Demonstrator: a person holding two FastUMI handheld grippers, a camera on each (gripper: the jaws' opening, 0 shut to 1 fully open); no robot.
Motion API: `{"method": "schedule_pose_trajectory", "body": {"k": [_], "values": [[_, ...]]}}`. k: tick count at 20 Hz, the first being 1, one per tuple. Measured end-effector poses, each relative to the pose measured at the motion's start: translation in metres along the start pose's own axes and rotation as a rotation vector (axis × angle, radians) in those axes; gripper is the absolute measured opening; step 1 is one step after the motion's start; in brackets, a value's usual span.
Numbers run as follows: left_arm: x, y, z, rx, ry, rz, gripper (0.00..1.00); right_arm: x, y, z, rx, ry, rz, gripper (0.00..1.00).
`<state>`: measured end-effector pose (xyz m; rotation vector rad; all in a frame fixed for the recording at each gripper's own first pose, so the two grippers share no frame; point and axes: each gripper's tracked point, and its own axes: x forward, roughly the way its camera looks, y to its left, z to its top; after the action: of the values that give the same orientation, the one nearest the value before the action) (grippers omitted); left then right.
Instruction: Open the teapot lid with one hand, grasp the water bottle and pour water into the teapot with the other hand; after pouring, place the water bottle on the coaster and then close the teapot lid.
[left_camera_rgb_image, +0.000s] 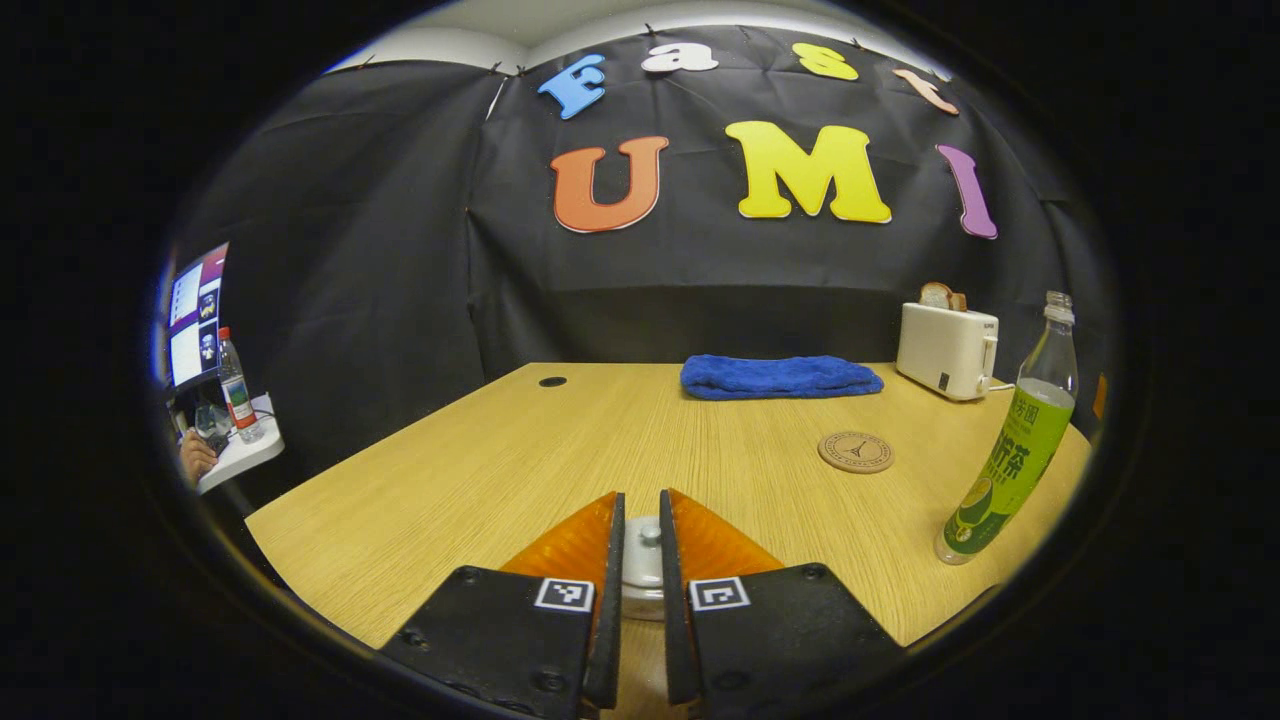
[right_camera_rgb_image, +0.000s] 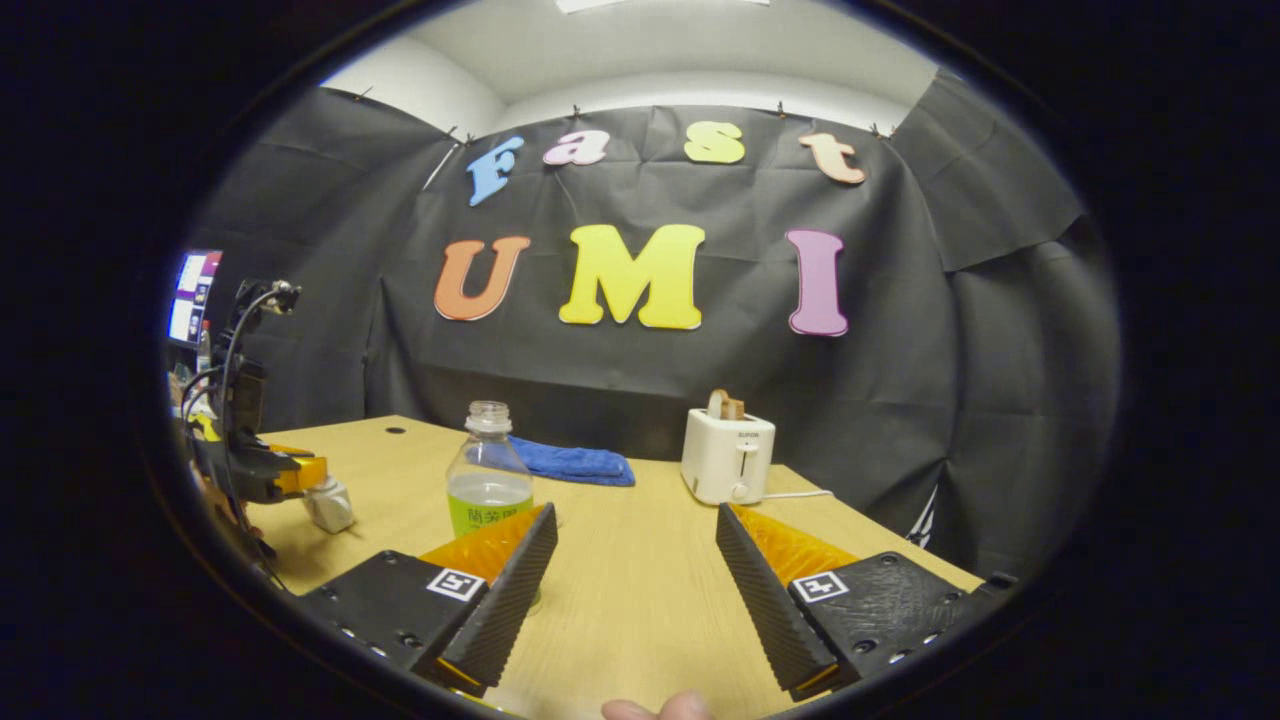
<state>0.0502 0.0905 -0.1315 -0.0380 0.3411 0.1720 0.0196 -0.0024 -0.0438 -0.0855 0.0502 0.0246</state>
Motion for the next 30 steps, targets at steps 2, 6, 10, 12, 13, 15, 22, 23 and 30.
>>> {"method": "schedule_pose_trajectory", "body": {"k": [2, 6, 10, 12, 13, 15, 22, 23, 30], "values": [[0.001, -0.003, 0.003, 0.005, -0.011, -0.015, 0.11, 0.001, 0.004, -0.003, -0.001, 0.005, 0.012, 0.96], [-0.002, -0.002, 0.018, 0.029, -0.048, -0.026, 0.05, -0.002, 0.014, -0.006, 0.024, 0.023, 0.063, 0.96], [-0.017, -0.001, 0.039, 0.016, -0.100, -0.046, 0.04, -0.015, 0.044, -0.007, 0.040, 0.020, 0.163, 0.95], [-0.026, 0.002, 0.047, 0.009, -0.124, -0.050, 0.04, -0.017, 0.058, -0.015, 0.038, 0.040, 0.203, 0.96], [-0.033, 0.002, 0.050, 0.010, -0.136, -0.053, 0.04, -0.016, 0.066, -0.021, 0.038, 0.059, 0.218, 0.98], [-0.044, 0.004, 0.055, 0.011, -0.151, -0.057, 0.04, -0.011, 0.080, -0.030, 0.052, 0.087, 0.238, 0.96], [-0.067, 0.016, 0.059, 0.017, -0.171, -0.056, 0.04, 0.032, 0.098, -0.047, 0.046, 0.136, 0.181, 0.96], [-0.067, 0.017, 0.059, 0.015, -0.173, -0.054, 0.04, 0.038, 0.100, -0.048, 0.053, 0.142, 0.172, 0.96], [-0.063, 0.026, 0.055, -0.008, -0.166, -0.048, 0.04, 0.056, 0.104, -0.047, 0.080, 0.147, 0.132, 0.87]]}}
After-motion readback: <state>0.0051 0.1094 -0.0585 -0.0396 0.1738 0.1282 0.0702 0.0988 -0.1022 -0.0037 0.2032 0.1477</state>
